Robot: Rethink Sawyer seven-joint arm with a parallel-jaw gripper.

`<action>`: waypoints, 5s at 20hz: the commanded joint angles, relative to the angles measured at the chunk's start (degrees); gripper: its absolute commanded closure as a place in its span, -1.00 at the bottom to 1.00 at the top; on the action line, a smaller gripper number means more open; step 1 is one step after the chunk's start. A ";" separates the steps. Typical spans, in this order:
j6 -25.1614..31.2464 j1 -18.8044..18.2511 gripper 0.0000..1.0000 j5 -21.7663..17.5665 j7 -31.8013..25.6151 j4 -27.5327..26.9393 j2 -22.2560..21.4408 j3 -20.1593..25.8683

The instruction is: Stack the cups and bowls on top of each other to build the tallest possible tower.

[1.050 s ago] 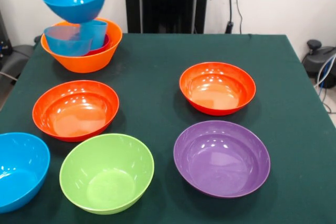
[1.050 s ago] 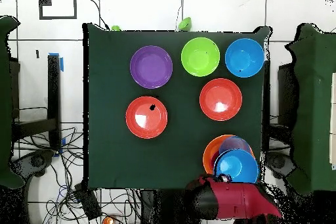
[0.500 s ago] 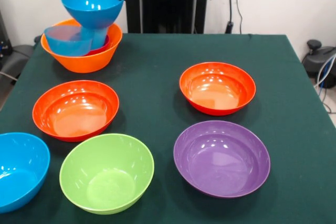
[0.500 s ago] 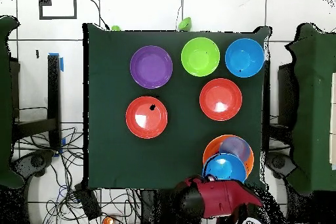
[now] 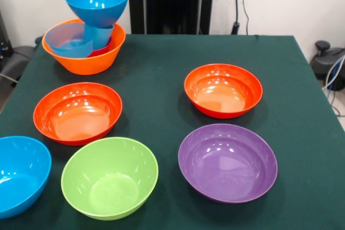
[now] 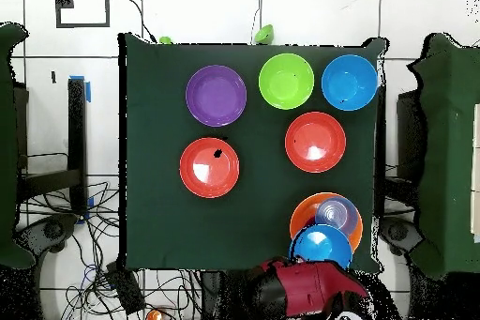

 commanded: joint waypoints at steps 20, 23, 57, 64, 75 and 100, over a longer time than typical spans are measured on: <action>-2.87 0.00 1.00 -3.04 2.21 -4.23 0.81 2.88; -1.81 -0.50 1.00 -3.05 0.76 -4.41 -0.30 3.43; -0.27 -6.19 -1.00 -5.64 -2.83 -5.43 -1.18 9.57; -0.04 -5.15 -1.00 -6.01 -1.38 -5.70 -1.06 8.93; 2.10 -5.08 -1.00 -5.35 -1.98 -4.63 -2.62 8.81; 21.91 1.64 -1.00 21.13 -0.37 4.34 -18.75 17.43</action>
